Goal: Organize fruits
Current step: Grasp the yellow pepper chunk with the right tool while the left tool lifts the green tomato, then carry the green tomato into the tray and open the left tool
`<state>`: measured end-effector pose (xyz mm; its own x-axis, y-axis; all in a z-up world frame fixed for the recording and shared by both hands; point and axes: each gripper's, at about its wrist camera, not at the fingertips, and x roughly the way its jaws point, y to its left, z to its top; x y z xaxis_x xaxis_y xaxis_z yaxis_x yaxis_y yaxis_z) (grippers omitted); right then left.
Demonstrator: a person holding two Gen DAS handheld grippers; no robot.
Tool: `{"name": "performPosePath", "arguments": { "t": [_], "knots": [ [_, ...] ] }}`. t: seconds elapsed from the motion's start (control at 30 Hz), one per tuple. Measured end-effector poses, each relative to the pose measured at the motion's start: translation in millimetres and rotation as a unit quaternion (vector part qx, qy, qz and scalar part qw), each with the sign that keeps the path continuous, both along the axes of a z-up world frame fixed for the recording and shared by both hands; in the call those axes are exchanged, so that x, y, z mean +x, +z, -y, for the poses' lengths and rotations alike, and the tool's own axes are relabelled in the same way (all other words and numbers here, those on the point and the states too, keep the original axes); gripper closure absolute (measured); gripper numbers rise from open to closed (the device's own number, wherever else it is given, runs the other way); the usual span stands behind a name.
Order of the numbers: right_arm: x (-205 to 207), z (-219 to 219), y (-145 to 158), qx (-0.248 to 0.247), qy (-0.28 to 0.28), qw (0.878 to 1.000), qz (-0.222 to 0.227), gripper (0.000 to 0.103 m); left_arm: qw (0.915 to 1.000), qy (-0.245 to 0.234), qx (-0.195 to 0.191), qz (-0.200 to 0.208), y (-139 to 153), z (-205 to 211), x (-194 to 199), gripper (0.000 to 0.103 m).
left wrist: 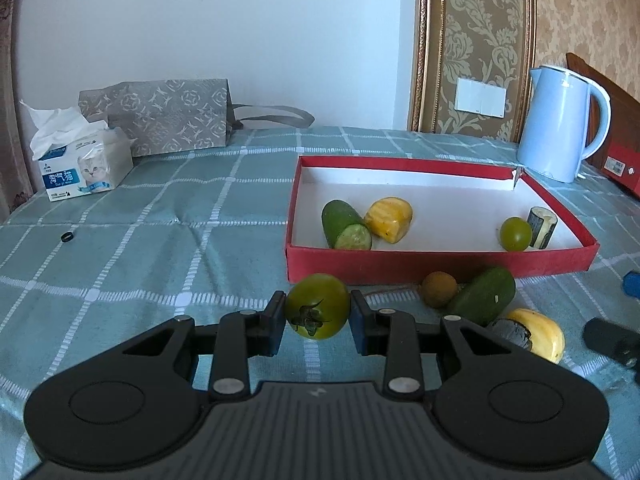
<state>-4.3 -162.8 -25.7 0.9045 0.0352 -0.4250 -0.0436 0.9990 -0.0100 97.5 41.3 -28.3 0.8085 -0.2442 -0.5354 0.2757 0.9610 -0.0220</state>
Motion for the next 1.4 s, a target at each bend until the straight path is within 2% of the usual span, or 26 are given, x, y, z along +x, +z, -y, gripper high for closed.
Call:
{"name": "performPosePath", "arguments": {
  "t": [0.2,0.5,0.57,0.7,0.73,0.77,0.8,0.87,1.0,1.07,1.27,1.4],
  "knots": [
    [14.5,-20.9,-6.2,-0.025,0.009,0.999,-0.039,0.041,1.0,-0.002,-0.008,0.001,1.7,-2.6,-0.5,0.071],
    [34.1,-32.6,-9.4,-0.049,-0.004,0.997,-0.057,0.042,0.9999,-0.009,-0.014,0.001,2.5,-4.8,-1.4,0.071],
    [39.0,-33.3,-12.7,-0.047,0.0,0.996,-0.073,0.048,0.9998,-0.009,-0.015,-0.001,2.3,-5.0,-1.4,0.071],
    [39.6,-33.3,-14.5,-0.043,0.004,0.996,-0.074,0.051,0.9998,-0.009,-0.018,-0.003,2.5,-5.3,-1.4,0.071],
    [39.2,-34.2,-14.7,-0.041,0.01,0.996,-0.074,0.06,0.9998,-0.009,-0.018,-0.003,2.3,-5.3,-1.4,0.071],
    [39.1,-35.1,-14.9,-0.036,0.02,0.996,-0.074,0.075,0.9998,-0.009,-0.017,-0.003,2.2,-5.1,-1.5,0.071],
    [38.9,-36.7,-14.9,-0.03,0.032,0.996,-0.076,0.079,0.9998,-0.009,-0.016,-0.003,2.2,-5.0,-1.6,0.071],
    [37.7,-42.3,-14.5,-0.042,0.031,0.996,-0.073,0.078,0.9998,-0.009,-0.016,-0.003,2.1,-5.0,-1.6,0.071],
    [38.0,-34.7,-13.2,-0.022,0.033,0.996,-0.077,0.078,0.9998,-0.006,-0.018,-0.006,2.3,-5.5,-0.9,0.071],
    [35.3,-34.1,-11.3,-0.031,0.028,0.997,-0.07,0.078,0.9998,-0.007,-0.018,-0.006,2.5,-5.7,-1.0,0.071],
    [29.4,-26.9,-1.2,-0.058,-0.004,0.998,-0.036,0.078,0.9998,-0.007,-0.018,-0.005,2.7,-5.4,-1.5,0.071],
    [31.4,-16.0,-0.5,-0.055,-0.024,0.998,-0.033,0.078,0.9998,-0.007,-0.018,-0.006,3.2,-5.9,-1.5,0.071]
  ]
}}
